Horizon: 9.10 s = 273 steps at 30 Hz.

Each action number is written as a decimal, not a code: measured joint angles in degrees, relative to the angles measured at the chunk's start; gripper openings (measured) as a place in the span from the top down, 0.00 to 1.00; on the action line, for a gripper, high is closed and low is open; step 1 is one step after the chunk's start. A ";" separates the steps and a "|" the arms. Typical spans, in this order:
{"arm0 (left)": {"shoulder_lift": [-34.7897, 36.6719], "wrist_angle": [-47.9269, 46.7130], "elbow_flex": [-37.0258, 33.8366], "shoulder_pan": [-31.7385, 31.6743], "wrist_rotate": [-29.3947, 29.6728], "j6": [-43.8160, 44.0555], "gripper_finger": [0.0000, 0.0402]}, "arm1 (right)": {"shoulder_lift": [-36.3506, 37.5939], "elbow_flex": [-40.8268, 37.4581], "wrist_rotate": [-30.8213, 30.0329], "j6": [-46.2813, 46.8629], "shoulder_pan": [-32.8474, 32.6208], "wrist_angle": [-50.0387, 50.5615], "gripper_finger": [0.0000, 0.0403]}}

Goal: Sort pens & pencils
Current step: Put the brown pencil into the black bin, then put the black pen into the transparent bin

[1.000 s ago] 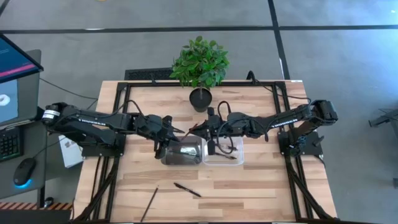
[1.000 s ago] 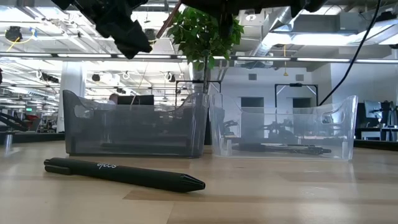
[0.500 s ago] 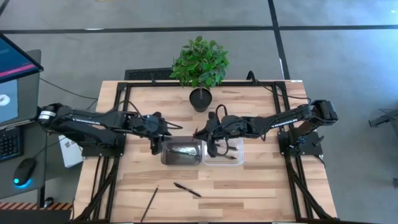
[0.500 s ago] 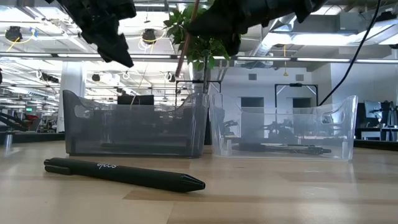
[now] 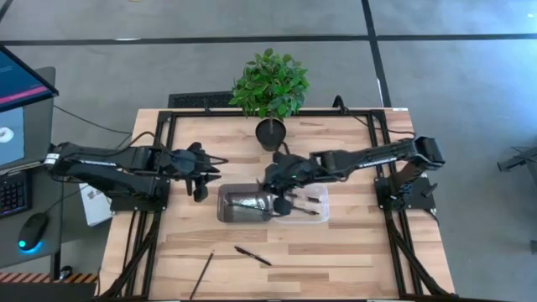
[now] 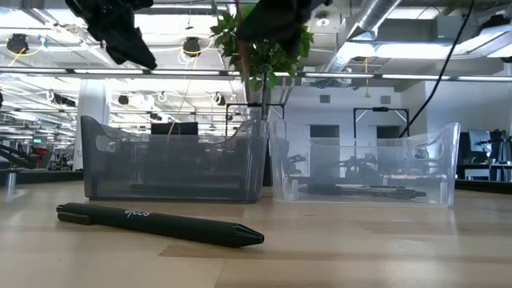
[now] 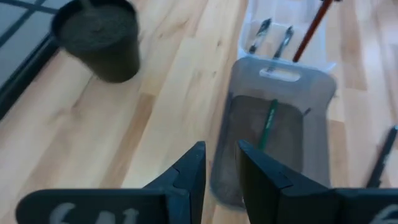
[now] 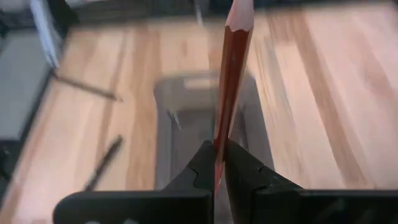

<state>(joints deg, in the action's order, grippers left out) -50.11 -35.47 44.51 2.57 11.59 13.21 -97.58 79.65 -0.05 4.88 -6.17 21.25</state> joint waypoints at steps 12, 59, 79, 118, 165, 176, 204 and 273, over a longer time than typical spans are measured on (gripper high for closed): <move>1.73 -4.55 -0.02 -0.04 2.63 0.16 0.81 | -19.30 28.41 0.35 -0.43 0.30 29.82 0.90; 1.73 -7.66 -0.02 -0.02 0.52 1.28 0.81 | -17.97 35.24 2.16 1.14 -1.22 35.45 0.81; 1.75 -7.55 -0.02 -0.02 -1.22 3.54 0.81 | 5.30 20.06 -39.01 25.15 -25.17 44.66 0.81; 1.25 -7.55 0.00 -0.02 -0.81 7.37 0.59 | 24.19 -27.18 -66.05 66.65 -38.89 35.02 0.81; -41.48 0.10 22.66 27.06 -2.60 -13.74 0.67 | 24.15 -27.12 -63.67 66.62 -34.56 33.90 0.81; -51.89 -4.02 30.86 28.85 -6.18 -12.24 0.67 | 24.15 -27.12 -59.76 66.52 -34.58 33.90 0.81; -60.72 -3.58 30.88 27.30 -10.83 -8.90 0.67 | 24.15 -27.12 -56.78 66.56 -34.58 32.59 0.81; -53.45 -9.12 30.62 29.40 0.44 -7.13 0.96 | 24.15 -27.12 -55.52 65.14 -34.56 28.28 0.81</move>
<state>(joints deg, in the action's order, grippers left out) -103.55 -44.60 75.13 31.97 12.03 6.07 -73.43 52.53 -55.58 70.02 -40.73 49.53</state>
